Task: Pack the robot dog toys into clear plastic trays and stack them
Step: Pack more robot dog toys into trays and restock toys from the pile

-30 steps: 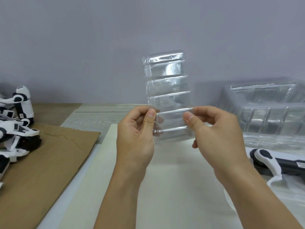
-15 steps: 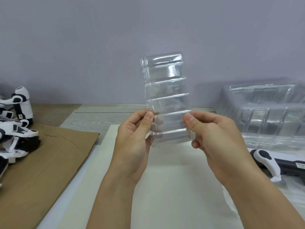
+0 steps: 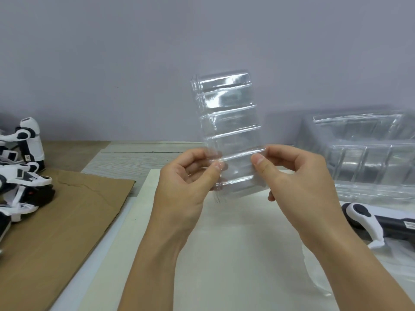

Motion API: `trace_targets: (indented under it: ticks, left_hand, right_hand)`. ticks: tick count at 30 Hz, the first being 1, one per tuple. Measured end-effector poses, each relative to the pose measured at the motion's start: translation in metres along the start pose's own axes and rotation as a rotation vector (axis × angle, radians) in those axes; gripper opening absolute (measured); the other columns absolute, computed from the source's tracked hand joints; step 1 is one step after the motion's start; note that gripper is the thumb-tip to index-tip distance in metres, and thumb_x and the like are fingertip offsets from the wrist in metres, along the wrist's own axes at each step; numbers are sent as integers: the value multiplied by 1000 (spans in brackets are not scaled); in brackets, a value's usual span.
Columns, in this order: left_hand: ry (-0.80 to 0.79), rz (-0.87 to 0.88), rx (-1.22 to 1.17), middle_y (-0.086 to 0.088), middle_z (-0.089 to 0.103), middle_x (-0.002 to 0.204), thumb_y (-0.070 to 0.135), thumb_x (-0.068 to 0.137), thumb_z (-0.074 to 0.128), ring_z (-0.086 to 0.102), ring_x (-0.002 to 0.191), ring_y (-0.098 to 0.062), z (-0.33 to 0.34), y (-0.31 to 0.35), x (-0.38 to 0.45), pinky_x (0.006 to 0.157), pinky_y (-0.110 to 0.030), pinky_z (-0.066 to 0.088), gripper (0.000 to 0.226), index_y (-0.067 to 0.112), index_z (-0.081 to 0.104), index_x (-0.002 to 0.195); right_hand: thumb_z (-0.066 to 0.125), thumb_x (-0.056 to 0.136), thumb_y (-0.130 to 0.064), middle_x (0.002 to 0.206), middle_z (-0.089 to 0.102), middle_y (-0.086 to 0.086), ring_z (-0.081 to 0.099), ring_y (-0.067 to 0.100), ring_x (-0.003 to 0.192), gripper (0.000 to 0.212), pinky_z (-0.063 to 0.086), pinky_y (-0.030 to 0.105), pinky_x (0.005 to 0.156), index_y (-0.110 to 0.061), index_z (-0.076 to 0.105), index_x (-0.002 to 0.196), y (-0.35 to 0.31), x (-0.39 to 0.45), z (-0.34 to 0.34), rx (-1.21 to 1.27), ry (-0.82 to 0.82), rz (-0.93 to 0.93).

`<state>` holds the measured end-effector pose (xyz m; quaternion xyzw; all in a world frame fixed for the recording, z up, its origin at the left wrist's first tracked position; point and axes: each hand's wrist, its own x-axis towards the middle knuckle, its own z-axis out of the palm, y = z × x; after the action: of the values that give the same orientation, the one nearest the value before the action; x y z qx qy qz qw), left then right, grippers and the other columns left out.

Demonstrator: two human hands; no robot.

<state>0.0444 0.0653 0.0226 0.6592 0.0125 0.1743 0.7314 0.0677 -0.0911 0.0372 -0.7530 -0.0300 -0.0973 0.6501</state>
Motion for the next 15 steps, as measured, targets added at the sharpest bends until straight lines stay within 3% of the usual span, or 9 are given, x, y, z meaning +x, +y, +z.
trace_targets:
  ticks: [4,8,11,15]
  left_hand:
    - [-80,10,53,-3,76,92,17,78,75,71,72,-18,-3,2,-1,62,-20,51,24,26,76,100]
    - [-83,44,98,3,75,86,14,87,71,68,72,-11,-1,3,-3,63,-19,50,12,23,77,94]
    - [-51,81,137,6,73,78,11,95,63,65,71,-7,0,3,-3,64,-19,52,23,29,77,89]
    - [-27,120,194,9,66,65,5,97,59,59,62,-8,2,4,-2,62,-18,49,25,23,72,88]
  right_hand:
    - [66,88,-40,79,71,-13,62,5,73,16,49,33,68,-28,70,78,-1,-1,-2,-89,-39,-50]
    - [66,82,-58,76,70,-6,65,13,82,33,48,34,71,-26,58,77,0,-4,2,-178,-56,-71]
    - [65,79,-59,76,70,-7,66,13,82,36,52,37,71,-23,60,78,-1,-6,4,-202,-58,-105]
    - [70,79,-51,68,69,-13,63,4,66,28,42,15,57,-25,63,75,-1,-5,7,-196,-29,-133]
